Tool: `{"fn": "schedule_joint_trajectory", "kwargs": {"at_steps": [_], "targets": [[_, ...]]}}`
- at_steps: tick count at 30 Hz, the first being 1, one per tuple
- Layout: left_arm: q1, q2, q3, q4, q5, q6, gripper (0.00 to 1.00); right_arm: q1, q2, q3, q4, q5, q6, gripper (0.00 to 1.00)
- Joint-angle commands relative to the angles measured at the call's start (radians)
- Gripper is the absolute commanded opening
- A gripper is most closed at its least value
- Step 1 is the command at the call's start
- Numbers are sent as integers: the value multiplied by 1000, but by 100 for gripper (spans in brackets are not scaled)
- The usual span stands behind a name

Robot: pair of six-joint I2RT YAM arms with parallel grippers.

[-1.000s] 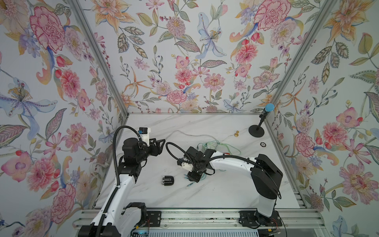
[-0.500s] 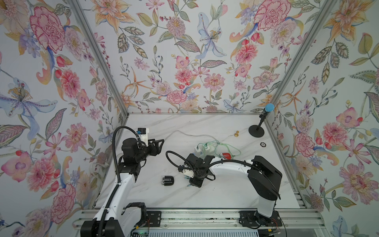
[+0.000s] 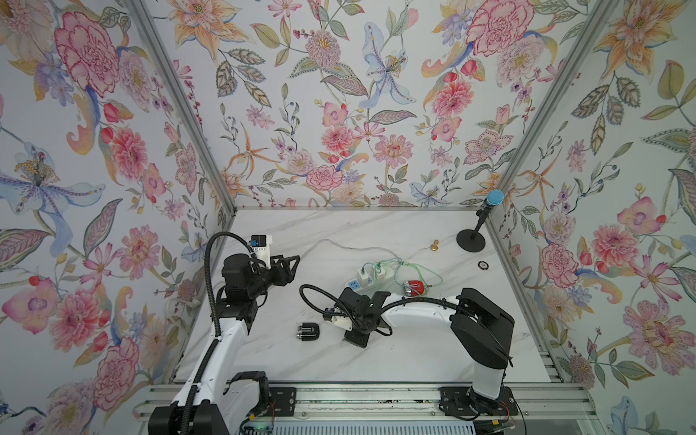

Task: Charge the electric shaver
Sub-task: Pick up the charging cable from the center of the board.

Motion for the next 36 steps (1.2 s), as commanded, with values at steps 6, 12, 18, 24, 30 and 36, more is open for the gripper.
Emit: {"fn": "schedule_joint_trajectory", "kwargs": {"at_steps": [6, 12, 18, 24, 30, 36], "targets": [[16, -30, -29, -11, 10, -4, 70, -8, 57, -34, 24, -44, 33, 14], [15, -31, -30, -8, 14, -7, 70, -44, -21, -40, 26, -119, 74, 2], [16, -31, -28, -28, 12, 6, 70, -96, -116, -44, 34, -183, 105, 0], [13, -35, -40, -23, 30, 0, 69, -136, -192, -63, 55, -239, 132, 0], [-95, 3, -40, -9, 138, 21, 63, -181, -270, -89, 113, -274, 161, 0], [-255, 35, -30, -55, 245, 105, 45, -243, -354, -88, 144, -362, 164, 0]]}}
